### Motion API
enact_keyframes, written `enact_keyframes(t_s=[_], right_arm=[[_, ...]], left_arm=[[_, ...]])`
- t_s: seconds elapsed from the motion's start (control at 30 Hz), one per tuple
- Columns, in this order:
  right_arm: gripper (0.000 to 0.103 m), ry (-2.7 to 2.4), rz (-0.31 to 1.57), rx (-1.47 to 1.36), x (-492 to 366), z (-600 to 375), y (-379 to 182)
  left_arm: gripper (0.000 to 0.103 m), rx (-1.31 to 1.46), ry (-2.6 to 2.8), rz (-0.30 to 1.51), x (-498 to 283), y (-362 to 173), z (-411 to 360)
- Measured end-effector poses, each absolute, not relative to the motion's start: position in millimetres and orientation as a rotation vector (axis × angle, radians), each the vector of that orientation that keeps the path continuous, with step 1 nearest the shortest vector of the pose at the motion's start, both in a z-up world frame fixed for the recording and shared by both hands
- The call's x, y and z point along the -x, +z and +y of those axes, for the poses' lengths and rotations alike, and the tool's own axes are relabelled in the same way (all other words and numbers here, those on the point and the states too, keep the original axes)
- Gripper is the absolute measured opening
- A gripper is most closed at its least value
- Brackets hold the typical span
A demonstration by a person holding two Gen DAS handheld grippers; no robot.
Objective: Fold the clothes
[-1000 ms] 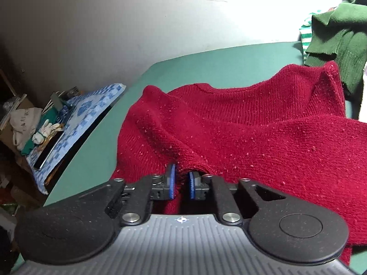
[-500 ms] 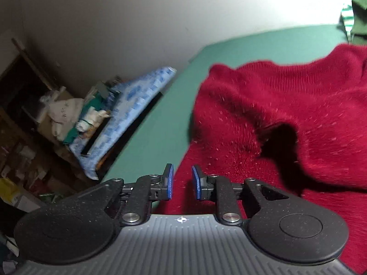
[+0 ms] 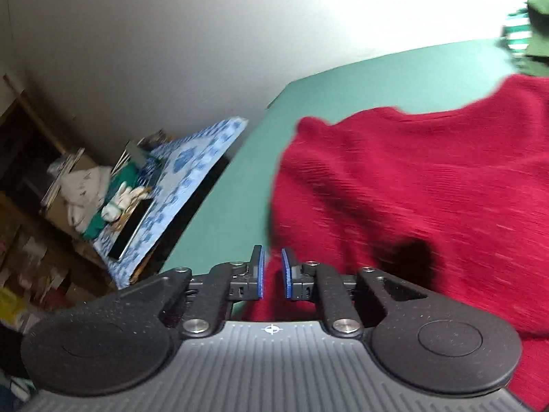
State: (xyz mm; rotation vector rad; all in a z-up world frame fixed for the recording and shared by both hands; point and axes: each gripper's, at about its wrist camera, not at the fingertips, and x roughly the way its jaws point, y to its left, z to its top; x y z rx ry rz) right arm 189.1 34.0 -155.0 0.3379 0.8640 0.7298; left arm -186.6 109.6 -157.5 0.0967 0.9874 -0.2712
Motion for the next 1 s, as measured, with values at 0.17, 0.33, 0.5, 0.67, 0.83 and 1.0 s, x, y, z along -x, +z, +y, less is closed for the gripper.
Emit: enact_keyframes(t_s=[0.17,0.33,0.5,0.67,0.83,1.0], right_arm=[[0.000,0.615,0.860,-0.384,-231.0,34.9,-172.0],[0.006,0.611,0.862,-0.464,-249.1,24.3,-171.6],[0.007,0.634,0.855,-0.424,-262.2,46.6,-163.1],[0.000,0.512,0.806,-0.294,-283.4,55.3,-164.0],[0.000,0.519,0.802,-0.327,-291.7,44.6,-162.7],[0.009,0.628,0.826,-0.431,-280.6,37.0,-154.6]], left_arm=[[0.040,-0.088,-0.240,0.971,194.1,-159.8,107.5],[0.040,-0.072,-0.216,0.955,200.1,-163.2,108.8],[0.040,-0.071,-0.201,0.954,201.9,-164.0,105.4],[0.041,-0.073,-0.191,0.957,204.4,-163.8,105.4],[0.043,-0.056,-0.196,0.965,204.8,-163.7,109.2],[0.045,-0.067,-0.216,0.976,202.2,-164.2,109.7]])
